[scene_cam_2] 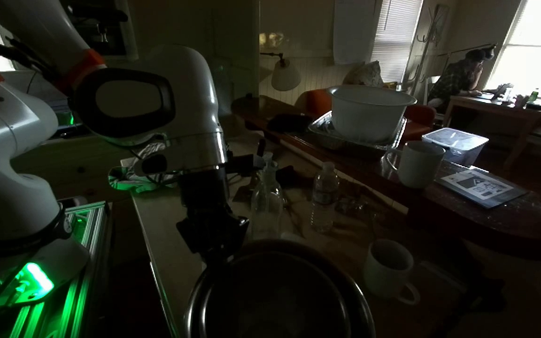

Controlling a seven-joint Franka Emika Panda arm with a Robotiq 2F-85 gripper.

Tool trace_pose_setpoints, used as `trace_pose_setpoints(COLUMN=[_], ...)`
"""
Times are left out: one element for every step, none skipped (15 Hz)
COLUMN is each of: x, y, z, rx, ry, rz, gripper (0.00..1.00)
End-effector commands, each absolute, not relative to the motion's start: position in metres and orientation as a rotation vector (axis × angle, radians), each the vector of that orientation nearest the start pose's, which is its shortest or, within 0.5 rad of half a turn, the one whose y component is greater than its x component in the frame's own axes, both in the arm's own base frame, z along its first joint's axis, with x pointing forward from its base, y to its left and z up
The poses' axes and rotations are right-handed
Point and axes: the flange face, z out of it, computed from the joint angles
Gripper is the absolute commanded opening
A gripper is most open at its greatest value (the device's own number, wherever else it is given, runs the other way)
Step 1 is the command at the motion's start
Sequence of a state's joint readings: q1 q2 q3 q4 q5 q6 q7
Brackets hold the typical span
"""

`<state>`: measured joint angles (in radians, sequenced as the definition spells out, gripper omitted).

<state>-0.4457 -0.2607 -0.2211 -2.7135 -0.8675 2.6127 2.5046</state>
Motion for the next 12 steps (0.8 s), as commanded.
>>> trace_pose_setpoints(x=[0.332, 0.333, 0.333, 0.334, 0.334, 0.334, 0.335, 0.334, 0.334, 0.335, 0.335, 0.336], y=[-0.234, -0.234, -0.235, -0.235, -0.236, -0.236, -0.237, -0.240, -0.243, -0.247, -0.252, -0.257], z=[0.332, 0.336, 0.340, 0.344, 0.350, 0.356, 0.363, 0.369, 0.375, 0.380, 0.384, 0.387], rx=[-1.089, -1.094, -1.090, -1.086, -1.081, -1.070, -1.037, -0.978, -0.901, -0.820, -0.740, -0.677], ry=[2.944, 2.934, 2.934, 2.934, 2.924, 2.915, 2.922, 2.942, 2.974, 3.020, 3.078, 3.119], rz=[-0.751, -0.762, -0.770, -0.775, -0.787, -0.793, -0.792, -0.764, -0.737, -0.703, -0.649, -0.605], gripper=[0.54, 0.62, 0.69, 0.77, 0.84, 0.91, 0.99, 1.00, 1.00, 1.00, 1.00, 1.00])
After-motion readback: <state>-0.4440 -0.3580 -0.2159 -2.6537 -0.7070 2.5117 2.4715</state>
